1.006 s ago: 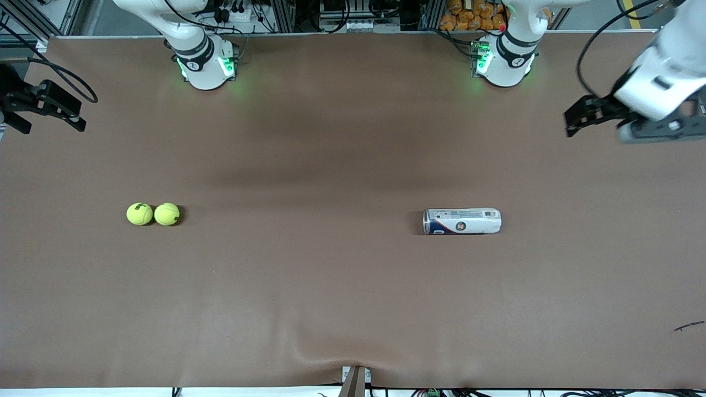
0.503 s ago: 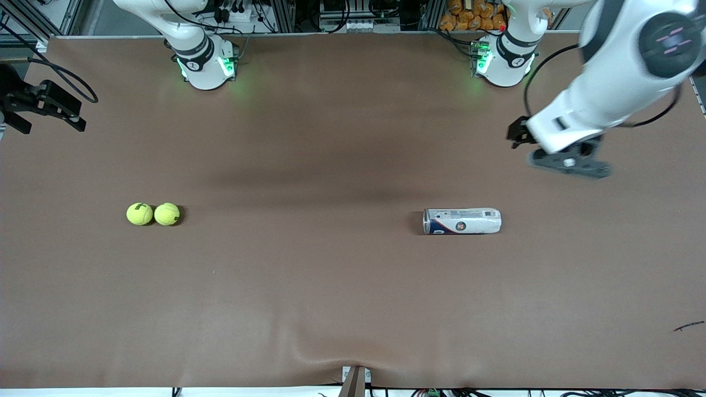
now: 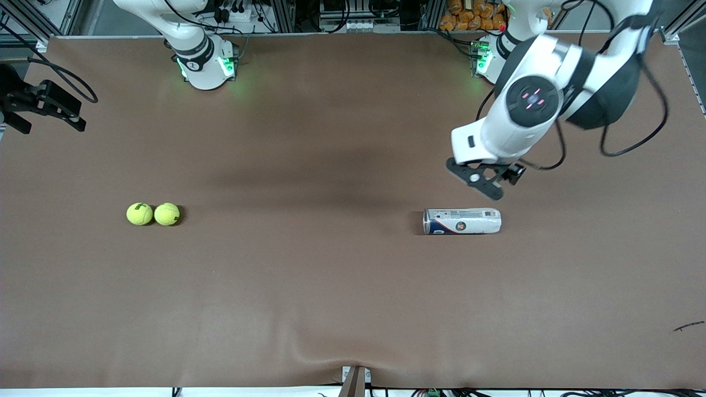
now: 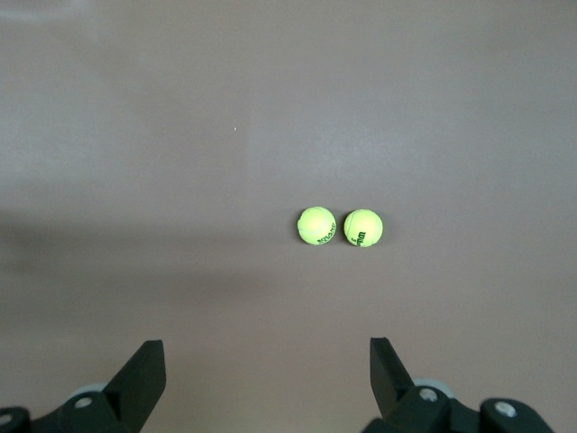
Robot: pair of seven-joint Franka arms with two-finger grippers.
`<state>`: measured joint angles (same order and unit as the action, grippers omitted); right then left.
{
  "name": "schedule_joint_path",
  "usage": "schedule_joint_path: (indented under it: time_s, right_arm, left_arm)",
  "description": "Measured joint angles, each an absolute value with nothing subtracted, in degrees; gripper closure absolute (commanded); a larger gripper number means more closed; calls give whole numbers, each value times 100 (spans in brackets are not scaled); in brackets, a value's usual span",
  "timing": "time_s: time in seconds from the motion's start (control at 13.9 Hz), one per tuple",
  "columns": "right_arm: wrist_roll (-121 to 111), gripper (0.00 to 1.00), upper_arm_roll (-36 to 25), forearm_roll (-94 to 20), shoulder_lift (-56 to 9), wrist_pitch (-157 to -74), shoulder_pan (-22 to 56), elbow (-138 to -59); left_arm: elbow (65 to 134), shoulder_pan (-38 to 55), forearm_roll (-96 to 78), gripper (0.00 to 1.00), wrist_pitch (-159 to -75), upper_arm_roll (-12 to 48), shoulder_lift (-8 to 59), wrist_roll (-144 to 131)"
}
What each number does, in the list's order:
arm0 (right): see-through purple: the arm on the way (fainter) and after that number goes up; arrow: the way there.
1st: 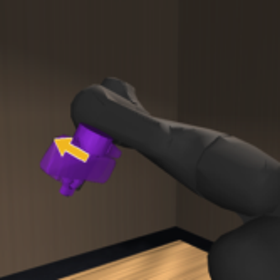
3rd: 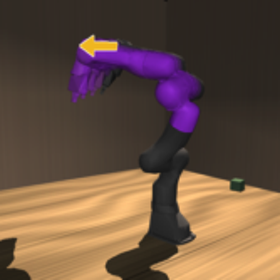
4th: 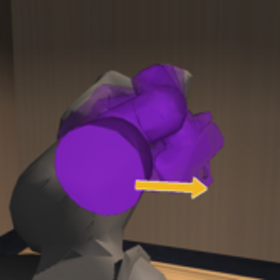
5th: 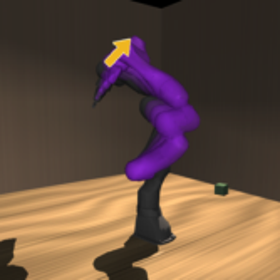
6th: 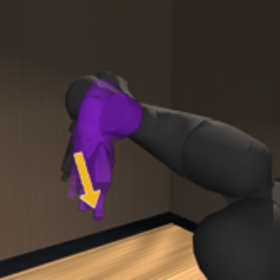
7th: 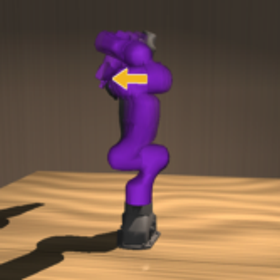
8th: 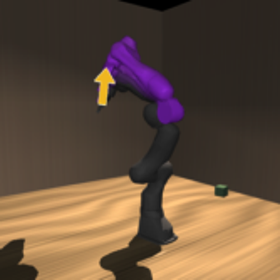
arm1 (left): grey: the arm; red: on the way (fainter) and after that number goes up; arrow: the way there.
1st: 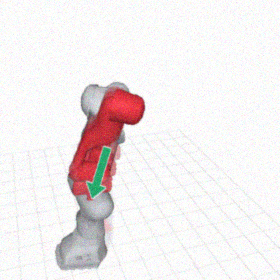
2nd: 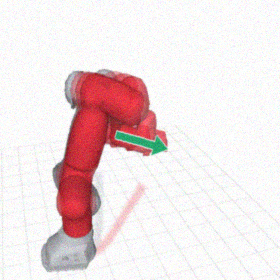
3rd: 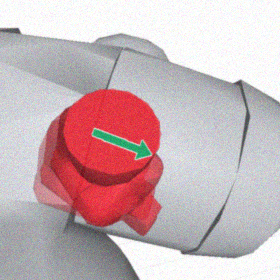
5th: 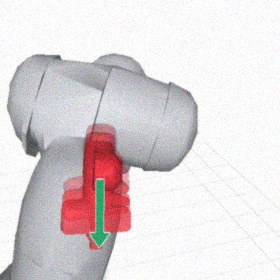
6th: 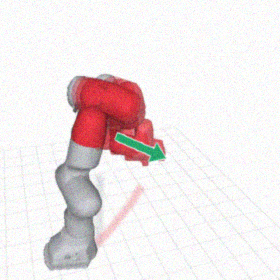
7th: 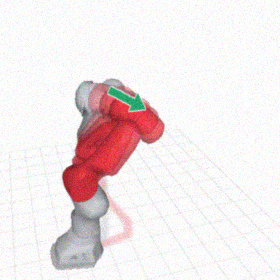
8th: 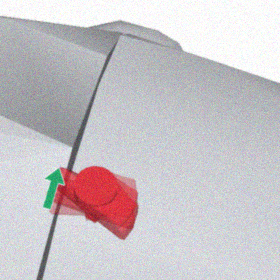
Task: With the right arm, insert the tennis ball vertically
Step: 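Reach the left gripper down to the white tennis ball can, then grasp the can with the left gripper and tilt it upright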
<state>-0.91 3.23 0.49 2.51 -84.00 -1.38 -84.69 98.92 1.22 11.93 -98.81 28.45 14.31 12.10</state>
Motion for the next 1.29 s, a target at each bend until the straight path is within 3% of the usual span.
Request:
schedule_joint_path:
  time_s: [0.36,0.65,1.29]
  right_arm:
    - [-91,0,320,49,251,-8400,-140,-8470]
    - [-91,0,319,49,251,-8400,-141,-8470]
    - [-93,0,319,49,251,-8400,-141,-8470]
  left_arm:
    - [10486,324,2352,0,-10636,2862,2019,2150]
    - [10505,856,3472,0,-10664,2883,2486,2255]
    - [10311,851,4009,0,-10864,2837,3186,2530]
